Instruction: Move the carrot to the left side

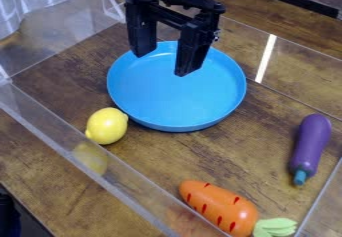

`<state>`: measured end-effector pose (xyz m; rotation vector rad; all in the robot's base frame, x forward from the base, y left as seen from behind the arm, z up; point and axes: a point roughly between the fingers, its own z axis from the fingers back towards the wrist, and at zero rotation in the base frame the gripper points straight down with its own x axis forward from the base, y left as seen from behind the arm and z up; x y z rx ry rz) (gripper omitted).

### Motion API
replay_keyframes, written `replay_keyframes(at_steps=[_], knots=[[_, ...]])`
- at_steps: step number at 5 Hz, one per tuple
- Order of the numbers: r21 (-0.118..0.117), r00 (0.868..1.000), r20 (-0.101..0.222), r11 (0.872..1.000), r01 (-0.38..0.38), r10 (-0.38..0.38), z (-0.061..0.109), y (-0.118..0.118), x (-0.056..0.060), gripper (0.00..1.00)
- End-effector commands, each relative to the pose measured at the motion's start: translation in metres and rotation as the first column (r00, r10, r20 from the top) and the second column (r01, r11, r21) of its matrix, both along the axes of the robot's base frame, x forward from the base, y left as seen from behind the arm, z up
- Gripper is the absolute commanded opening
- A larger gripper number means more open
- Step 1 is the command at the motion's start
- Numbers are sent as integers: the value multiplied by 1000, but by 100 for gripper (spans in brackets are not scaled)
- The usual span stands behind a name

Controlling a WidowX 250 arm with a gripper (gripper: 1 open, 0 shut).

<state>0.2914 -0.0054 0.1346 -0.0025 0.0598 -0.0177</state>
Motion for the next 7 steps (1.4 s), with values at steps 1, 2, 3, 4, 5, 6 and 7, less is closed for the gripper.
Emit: replay_keyframes(at_steps=[1, 2, 3, 4, 5, 6, 7], knots=[[0, 1000, -10, 1000, 9, -9, -5, -3, 0, 100], [0, 999, -15, 1000, 30, -30, -12, -8, -1, 100], [-1, 999, -21, 999, 42, -42, -16, -12, -2, 100], [-1, 998, -28, 999, 54, -54, -21, -15, -3, 100], [-4, 995, -26, 995, 96, -96, -28, -24, -5, 100], [-6, 985, -10, 985, 174, -174, -36, -34, -4, 100], [9, 955, 16, 955, 297, -297, -49, -48, -3, 100]])
